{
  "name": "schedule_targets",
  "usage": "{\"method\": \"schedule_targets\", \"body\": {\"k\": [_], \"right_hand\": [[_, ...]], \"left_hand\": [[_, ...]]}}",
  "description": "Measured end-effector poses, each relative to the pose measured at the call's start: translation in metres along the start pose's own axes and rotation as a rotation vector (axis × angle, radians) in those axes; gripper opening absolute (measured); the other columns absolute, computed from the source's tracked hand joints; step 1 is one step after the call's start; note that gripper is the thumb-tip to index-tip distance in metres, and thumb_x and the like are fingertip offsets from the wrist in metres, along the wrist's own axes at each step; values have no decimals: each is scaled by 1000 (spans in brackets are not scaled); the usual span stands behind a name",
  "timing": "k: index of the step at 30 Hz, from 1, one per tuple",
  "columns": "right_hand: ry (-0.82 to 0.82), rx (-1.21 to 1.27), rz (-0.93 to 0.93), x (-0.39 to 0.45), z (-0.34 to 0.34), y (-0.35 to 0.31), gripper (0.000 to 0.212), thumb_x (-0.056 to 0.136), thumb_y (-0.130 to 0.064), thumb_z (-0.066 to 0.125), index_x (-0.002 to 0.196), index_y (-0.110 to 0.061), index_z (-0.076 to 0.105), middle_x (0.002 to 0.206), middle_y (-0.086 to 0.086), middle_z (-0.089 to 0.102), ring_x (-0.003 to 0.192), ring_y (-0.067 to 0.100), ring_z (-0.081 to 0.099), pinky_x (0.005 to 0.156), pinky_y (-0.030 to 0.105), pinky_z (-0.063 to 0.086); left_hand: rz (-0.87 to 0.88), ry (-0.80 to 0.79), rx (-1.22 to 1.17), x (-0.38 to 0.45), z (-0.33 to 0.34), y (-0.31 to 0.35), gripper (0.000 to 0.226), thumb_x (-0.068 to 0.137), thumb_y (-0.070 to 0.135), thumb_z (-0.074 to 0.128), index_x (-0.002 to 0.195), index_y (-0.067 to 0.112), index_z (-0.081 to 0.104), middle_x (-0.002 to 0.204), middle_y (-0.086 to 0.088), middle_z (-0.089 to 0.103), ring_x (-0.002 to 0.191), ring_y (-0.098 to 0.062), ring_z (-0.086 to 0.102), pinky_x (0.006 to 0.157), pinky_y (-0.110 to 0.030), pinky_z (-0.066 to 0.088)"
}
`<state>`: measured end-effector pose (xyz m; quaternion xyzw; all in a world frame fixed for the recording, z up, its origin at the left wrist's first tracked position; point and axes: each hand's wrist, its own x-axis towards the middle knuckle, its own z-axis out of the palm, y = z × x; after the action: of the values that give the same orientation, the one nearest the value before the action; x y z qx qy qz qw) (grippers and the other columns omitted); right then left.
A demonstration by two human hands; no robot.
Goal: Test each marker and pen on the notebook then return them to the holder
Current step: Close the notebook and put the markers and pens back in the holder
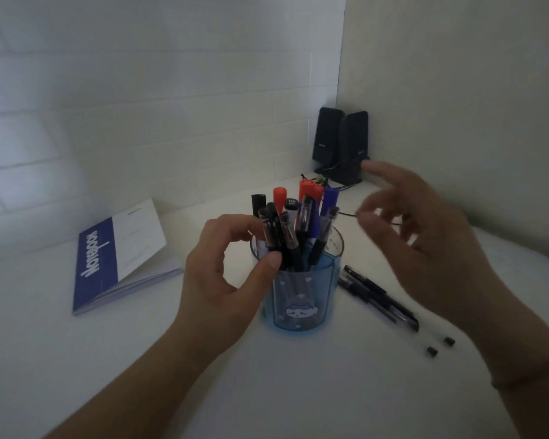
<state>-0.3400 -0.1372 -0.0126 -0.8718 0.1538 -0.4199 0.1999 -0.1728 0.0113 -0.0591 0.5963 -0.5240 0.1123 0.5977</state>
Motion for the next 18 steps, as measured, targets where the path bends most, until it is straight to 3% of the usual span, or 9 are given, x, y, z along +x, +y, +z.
{"method": "schedule_targets", "body": {"k": [2, 4, 6, 8, 10, 15, 18], "right_hand": [[-139, -223, 165, 3, -7, 18, 26, 89, -34, 55, 115, -33, 60, 86, -17, 60, 71, -1, 54, 67, 25, 47], [-480, -455, 344, 3, -8, 34, 20, 88, -39, 59, 104, -30, 66, 88, -15, 62, 72, 1, 55, 74, 27, 49], [-679, -517, 440, 2, -4, 45, 16, 85, -44, 63, 88, -29, 69, 87, -10, 66, 75, 6, 59, 77, 29, 52], [-685, -519, 468, 1, 2, 49, 20, 82, -44, 66, 70, -28, 68, 77, -8, 67, 73, 9, 61, 74, 32, 54], [-668, -528, 484, 1, 7, 50, 21, 82, -42, 67, 67, -26, 66, 75, -7, 66, 72, 11, 61, 72, 33, 55], [-679, -538, 494, -3, 10, 49, 21, 87, -36, 62, 78, -18, 65, 82, 1, 65, 75, 16, 60, 72, 33, 54], [-633, -472, 466, -1, 5, 42, 8, 91, -30, 59, 88, -23, 55, 87, -2, 59, 74, 11, 54, 64, 25, 44]], "left_hand": [[10, 11, 9, 0, 0, 2, 32, 81, 28, 61, 111, 27, 51, 107, 7, 59, 100, -26, 57, 88, -43, 49], [28, 13, 39, -1, 0, 4, 42, 79, 30, 63, 116, 32, 44, 111, 15, 53, 102, -24, 55, 89, -35, 48], [52, 12, 65, -1, 1, 4, 49, 77, 31, 64, 119, 32, 41, 114, 12, 51, 102, -24, 54, 90, -32, 47], [81, 6, 73, -3, 1, 4, 56, 76, 31, 66, 124, 32, 37, 115, 6, 50, 102, -25, 53, 90, -30, 45], [115, -6, 87, -4, 2, 3, 58, 76, 30, 66, 125, 32, 34, 116, 6, 48, 102, -25, 52, 90, -27, 43], [145, -12, 115, -3, 1, 2, 59, 78, 28, 65, 128, 29, 35, 119, 16, 45, 101, -23, 52, 90, -27, 43], [153, -16, 130, -3, 0, 1, 52, 83, 27, 60, 130, 21, 39, 118, 13, 47, 101, -20, 52, 89, -30, 44]]}}
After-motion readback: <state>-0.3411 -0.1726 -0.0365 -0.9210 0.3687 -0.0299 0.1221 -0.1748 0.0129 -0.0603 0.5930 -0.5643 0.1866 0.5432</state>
